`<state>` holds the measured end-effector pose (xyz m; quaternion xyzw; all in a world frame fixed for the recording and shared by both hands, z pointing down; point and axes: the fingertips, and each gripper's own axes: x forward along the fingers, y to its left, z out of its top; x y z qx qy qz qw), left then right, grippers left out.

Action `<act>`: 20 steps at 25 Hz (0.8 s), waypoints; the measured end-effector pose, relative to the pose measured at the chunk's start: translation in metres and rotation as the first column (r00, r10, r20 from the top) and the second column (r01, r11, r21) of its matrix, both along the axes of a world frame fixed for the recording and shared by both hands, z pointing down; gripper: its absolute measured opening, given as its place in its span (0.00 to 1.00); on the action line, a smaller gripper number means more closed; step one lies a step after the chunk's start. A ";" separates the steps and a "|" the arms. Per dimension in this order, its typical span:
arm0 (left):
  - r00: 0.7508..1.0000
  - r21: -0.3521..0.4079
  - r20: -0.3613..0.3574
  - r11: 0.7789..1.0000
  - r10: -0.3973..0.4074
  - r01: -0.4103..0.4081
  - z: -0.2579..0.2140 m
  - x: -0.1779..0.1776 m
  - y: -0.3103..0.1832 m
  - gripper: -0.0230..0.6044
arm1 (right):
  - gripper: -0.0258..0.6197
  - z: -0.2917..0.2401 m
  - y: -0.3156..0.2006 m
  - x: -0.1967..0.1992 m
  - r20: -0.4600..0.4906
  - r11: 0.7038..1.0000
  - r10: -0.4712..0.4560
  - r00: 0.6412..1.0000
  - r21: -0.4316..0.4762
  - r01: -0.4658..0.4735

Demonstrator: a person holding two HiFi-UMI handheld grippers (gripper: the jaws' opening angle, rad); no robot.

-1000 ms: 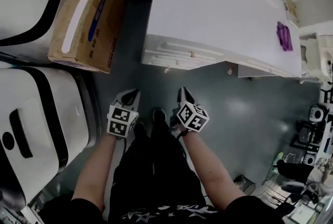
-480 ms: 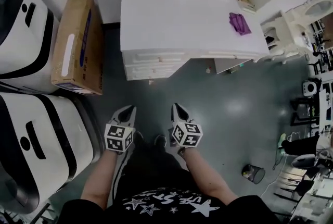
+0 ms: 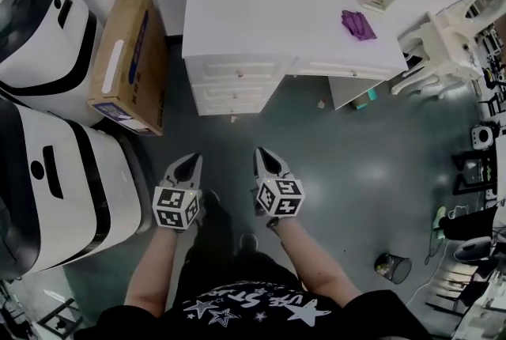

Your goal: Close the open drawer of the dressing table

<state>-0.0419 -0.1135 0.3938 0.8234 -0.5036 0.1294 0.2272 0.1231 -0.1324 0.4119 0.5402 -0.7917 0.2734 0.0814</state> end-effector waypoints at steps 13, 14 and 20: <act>0.998 0.136 -0.013 0.989 -0.055 0.057 -0.064 0.080 0.113 0.05 | 0.04 -0.048 0.111 0.062 -0.033 0.984 -0.120 0.992 0.132 0.123; 0.998 0.144 -0.021 0.987 -0.062 0.065 -0.068 0.082 0.117 0.05 | 0.04 -0.051 0.115 0.062 -0.035 0.981 -0.129 0.991 0.141 0.133; 0.998 0.186 -0.034 0.981 -0.052 0.058 -0.095 0.093 0.142 0.05 | 0.04 -0.072 0.133 0.064 -0.009 0.971 -0.146 0.989 0.189 0.145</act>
